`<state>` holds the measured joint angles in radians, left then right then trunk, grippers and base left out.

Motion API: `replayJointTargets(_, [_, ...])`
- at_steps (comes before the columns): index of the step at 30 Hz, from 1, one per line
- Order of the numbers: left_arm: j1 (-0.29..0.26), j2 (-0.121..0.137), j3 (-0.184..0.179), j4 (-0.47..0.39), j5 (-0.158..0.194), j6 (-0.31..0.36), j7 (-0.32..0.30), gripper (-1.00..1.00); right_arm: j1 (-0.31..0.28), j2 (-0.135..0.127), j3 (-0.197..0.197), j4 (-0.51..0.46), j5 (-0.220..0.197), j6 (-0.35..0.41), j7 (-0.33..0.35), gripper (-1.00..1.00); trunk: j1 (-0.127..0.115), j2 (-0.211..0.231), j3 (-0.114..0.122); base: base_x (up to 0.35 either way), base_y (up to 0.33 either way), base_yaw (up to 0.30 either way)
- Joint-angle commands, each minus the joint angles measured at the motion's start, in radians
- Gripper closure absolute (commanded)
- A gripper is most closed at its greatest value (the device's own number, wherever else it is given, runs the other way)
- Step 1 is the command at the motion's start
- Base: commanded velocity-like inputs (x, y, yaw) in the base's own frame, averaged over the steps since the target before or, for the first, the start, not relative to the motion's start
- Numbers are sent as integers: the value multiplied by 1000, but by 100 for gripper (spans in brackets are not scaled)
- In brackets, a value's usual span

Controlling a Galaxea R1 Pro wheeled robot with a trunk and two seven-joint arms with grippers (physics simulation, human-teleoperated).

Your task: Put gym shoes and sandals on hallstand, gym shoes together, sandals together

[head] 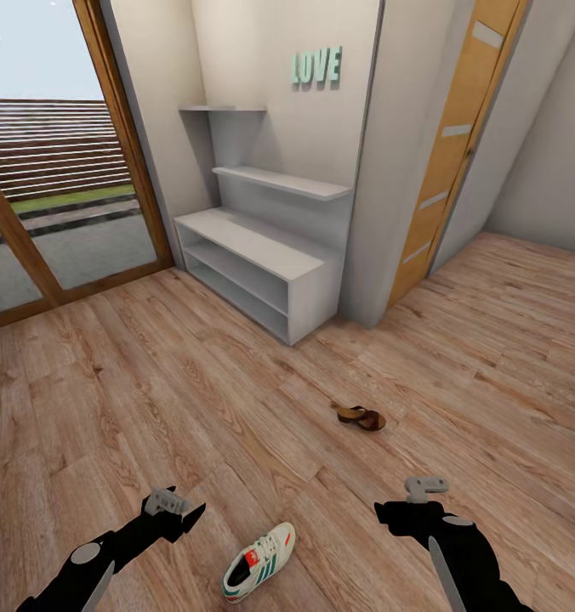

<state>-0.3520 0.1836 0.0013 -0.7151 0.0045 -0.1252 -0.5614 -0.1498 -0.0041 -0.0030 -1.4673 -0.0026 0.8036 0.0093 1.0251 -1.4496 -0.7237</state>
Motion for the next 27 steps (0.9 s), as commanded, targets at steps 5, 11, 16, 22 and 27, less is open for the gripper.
replayJointTargets(5, [-2,0,0,0,-1,-3,-3,-100,-1,1,-1,-1,0,5,0,-100,0,0,-1,0,0,0])
replayJointTargets(11, [-18,2,-1,4,-1,-3,-9,-100,-1,2,1,-1,1,5,0,-100,0,0,-1,0,0,0])
replayJointTargets(16, [-89,5,-7,10,-1,-4,-40,-100,-1,2,2,-1,1,5,0,-100,0,0,-1,0,0,0])
replayJointTargets(22, [-139,4,-49,10,-1,-4,-76,-100,-1,1,4,-2,1,5,0,-100,0,0,-1,0,0,0])
replayJointTargets(27, [-140,4,-72,10,0,-4,-80,-100,-1,1,4,-2,1,5,-1,-100,0,0,-1,0,0,0])
